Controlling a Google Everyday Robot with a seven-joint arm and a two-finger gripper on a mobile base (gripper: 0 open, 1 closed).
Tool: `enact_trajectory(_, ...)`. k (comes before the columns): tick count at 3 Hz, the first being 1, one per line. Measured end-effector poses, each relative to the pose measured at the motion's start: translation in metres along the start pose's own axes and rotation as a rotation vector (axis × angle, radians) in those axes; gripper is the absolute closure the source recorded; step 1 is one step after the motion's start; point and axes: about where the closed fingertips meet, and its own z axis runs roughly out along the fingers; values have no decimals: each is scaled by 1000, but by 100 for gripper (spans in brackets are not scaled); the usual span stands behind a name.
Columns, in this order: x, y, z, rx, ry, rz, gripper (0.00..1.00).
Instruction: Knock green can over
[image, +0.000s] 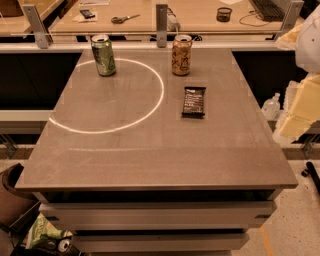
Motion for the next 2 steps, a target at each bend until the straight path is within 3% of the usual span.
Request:
enact_trajectory(1,0,0,0,0,0,0,0)
enact_trajectory(2,-10,-1,3,-7,-49,32,0)
